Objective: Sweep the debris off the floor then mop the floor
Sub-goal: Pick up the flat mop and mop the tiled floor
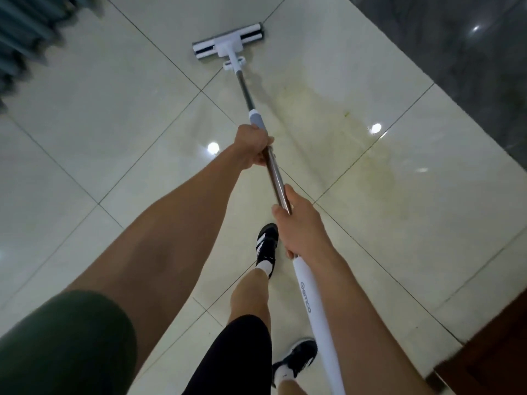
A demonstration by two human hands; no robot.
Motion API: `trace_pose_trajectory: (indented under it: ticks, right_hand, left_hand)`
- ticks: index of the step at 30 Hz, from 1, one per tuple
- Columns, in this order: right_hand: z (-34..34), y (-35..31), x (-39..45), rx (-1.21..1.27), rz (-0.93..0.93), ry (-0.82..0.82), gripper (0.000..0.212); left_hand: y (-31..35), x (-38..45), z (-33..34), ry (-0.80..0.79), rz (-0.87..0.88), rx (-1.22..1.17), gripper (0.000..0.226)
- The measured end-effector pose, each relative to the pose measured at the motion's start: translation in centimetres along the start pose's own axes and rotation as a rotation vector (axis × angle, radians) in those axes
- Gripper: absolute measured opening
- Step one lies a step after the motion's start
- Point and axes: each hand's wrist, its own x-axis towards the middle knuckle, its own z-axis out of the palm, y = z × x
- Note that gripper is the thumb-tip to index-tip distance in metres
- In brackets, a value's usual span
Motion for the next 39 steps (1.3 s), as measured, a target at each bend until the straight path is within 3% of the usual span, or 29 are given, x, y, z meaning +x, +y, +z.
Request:
trace_pose_trajectory:
  ticks: [9, 26, 32, 37, 39]
  right_hand:
    - [1.7, 6.6, -6.8, 0.061, 0.040, 0.016, 0.058]
    - [2.6, 33.7, -29.9, 0.133, 0.180, 0.067, 0.058]
    - [3.7, 34.5, -32.8, 0.193, 0.204, 0.082, 0.059]
    - [3.9, 31.7, -30.9, 0.227, 0.165, 0.077, 0.057]
    - [3.6, 30.6, -29.7, 0.234, 0.163, 0.079, 0.056]
  left_hand:
    - [-6.6, -5.0, 3.0, -0.041, 0.009, 0.081, 0.025]
    - [-32.4, -25.0, 18.1, -0.234, 0.044, 0.275, 0.028]
    - [-34.3, -27.4, 18.0, -0.241, 0.029, 0.270, 0.034]
    - [-32.0, -25.6, 16.7, -0.188, 0.046, 0.222, 0.059]
    - [-30.8, -24.5, 16.3, -0.191, 0.053, 0.226, 0.040]
